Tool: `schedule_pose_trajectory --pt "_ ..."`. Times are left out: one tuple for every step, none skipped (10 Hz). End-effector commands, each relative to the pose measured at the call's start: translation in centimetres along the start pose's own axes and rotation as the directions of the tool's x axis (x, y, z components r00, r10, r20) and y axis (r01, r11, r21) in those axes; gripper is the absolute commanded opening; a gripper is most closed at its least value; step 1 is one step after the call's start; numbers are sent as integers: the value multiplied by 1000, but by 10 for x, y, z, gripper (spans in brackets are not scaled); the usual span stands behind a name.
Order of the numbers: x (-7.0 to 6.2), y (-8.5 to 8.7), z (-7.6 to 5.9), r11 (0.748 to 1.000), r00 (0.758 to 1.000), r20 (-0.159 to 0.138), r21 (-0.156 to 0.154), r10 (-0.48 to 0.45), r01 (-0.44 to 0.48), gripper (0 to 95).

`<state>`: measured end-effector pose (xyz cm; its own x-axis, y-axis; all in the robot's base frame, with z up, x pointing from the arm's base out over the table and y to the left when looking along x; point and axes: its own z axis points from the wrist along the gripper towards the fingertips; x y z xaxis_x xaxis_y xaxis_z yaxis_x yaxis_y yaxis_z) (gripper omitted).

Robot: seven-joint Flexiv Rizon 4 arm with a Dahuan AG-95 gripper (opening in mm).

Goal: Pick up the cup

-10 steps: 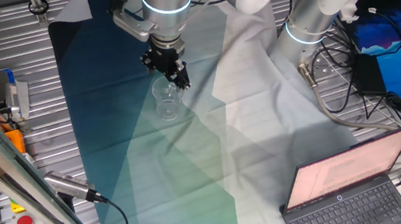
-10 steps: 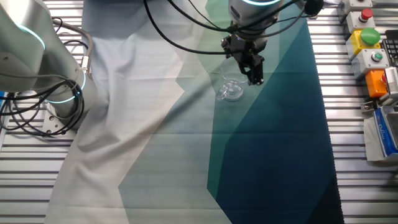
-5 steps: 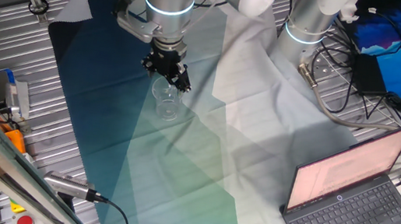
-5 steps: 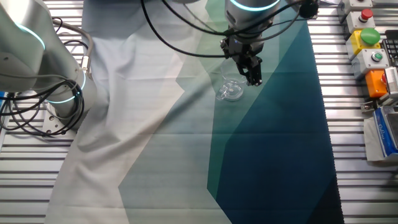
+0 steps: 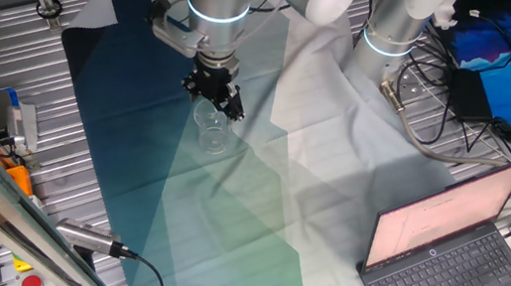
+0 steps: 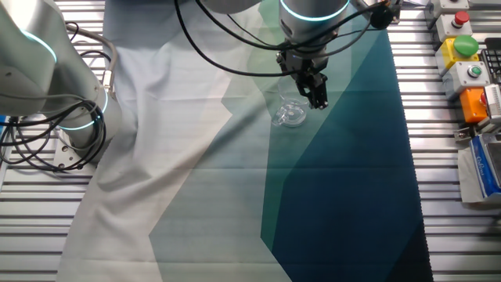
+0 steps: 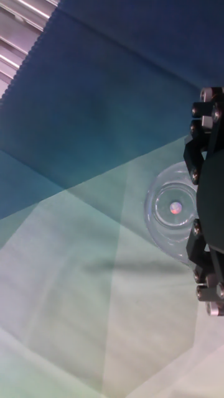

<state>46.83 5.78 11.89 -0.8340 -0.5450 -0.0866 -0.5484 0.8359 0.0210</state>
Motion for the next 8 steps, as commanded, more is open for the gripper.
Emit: schedule_pose_trajectory --pt "-1 0 4 1000 1000 5 1 -1 1 950" --pt "-1 0 5 1000 1000 6 0 -4 4 950" --pt "-1 0 5 1000 1000 7 -3 -8 8 950" --pt "-1 0 5 1000 1000 11 -6 -11 11 950" --pt "-1 0 5 1000 1000 13 -5 -12 13 950" --pt "-1 0 4 1000 1000 15 -7 -9 9 950" --pt "-1 0 3 1000 1000 18 -12 -6 6 950" --pt "-2 0 1 1000 1000 21 -19 -4 4 950"
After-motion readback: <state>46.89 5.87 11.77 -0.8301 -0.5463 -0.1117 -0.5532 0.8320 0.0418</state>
